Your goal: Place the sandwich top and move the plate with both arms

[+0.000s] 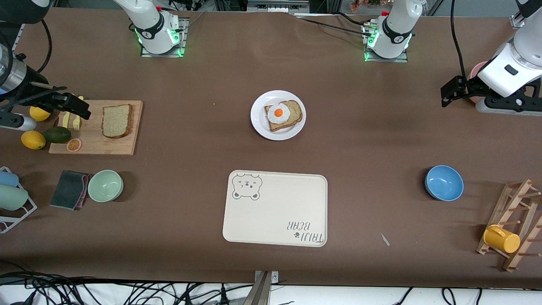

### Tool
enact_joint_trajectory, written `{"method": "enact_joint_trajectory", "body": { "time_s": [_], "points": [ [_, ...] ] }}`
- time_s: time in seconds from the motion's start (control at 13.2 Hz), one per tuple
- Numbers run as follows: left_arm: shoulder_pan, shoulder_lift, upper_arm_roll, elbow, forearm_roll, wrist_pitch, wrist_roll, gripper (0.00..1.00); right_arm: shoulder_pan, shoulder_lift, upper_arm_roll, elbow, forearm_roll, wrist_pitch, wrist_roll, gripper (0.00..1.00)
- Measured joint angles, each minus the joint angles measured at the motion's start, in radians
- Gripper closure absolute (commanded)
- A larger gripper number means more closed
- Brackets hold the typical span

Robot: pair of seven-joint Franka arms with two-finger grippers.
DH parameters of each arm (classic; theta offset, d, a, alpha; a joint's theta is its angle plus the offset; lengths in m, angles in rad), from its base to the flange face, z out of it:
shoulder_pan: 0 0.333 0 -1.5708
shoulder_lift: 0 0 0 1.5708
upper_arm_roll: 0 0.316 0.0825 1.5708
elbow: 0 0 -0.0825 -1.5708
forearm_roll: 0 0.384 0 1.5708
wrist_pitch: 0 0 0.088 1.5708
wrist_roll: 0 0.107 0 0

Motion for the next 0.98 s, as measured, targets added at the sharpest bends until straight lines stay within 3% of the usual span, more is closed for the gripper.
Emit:
{"method": "enact_joint_trajectory", "body": {
  "time_s": [0.6, 0.98],
  "points": [
    [0.000, 0.000, 0.000, 0.000, 0.000, 0.000, 0.000, 0.00, -0.002, 0.009, -0.003, 0.000, -0.003, 0.000, 0.002, 0.00],
    [0.000, 0.000, 0.000, 0.000, 0.000, 0.000, 0.000, 0.00, -0.005, 0.071, -0.008, -0.009, -0.006, 0.023, 0.002, 0.01]
  ]
}}
